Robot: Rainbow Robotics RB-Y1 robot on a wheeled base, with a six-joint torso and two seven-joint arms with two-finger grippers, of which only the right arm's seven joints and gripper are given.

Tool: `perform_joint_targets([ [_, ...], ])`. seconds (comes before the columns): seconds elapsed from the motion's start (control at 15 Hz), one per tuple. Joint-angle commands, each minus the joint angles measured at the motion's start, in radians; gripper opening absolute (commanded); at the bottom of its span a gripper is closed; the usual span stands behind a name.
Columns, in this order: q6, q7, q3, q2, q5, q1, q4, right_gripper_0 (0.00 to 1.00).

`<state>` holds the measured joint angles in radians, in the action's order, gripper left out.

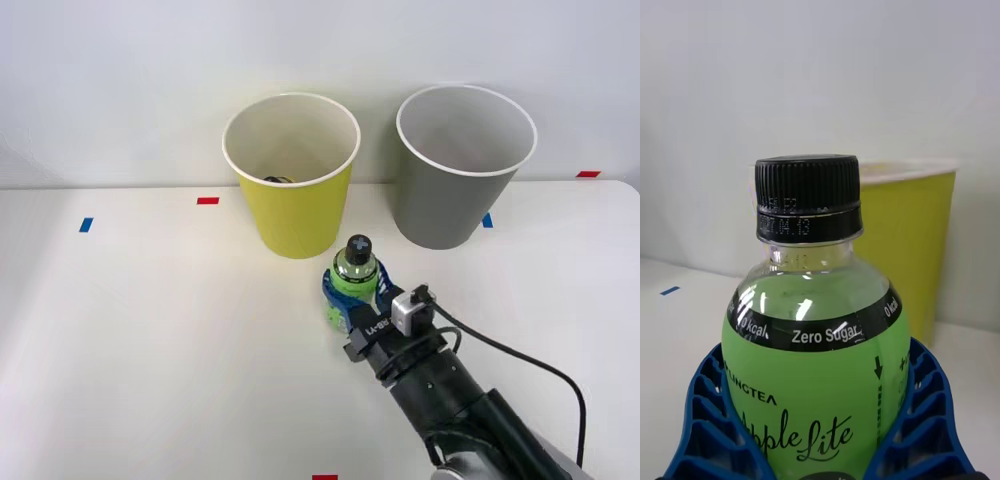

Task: Put cans in the gray bin, plastic bottles in the light green bin

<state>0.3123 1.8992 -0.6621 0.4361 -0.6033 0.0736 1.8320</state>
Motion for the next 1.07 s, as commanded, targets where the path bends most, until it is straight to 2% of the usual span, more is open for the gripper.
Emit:
perform_joint_targets([
  [0.07, -0.19, -0.028, 0.067, 0.062, -0.019, 0.072, 0.239, 0.0],
  [0.27, -0.288, -0.052, 0.119, 0.055, -0.046, 0.071, 0.352, 0.0],
  [0.47, -0.292, -0.12, 0.127, 0.023, -0.069, 0.029, 0.412, 0.0],
  [0.67, -0.326, -0.198, 0.144, -0.034, -0.07, -0.089, 0.417, 0.0],
  [0.93, -0.553, -0.221, 0.259, -0.105, -0.078, -0.244, 0.415, 0.0],
  [1.07, -0.575, -0.236, 0.276, -0.129, -0.081, -0.31, 0.365, 0.0],
])
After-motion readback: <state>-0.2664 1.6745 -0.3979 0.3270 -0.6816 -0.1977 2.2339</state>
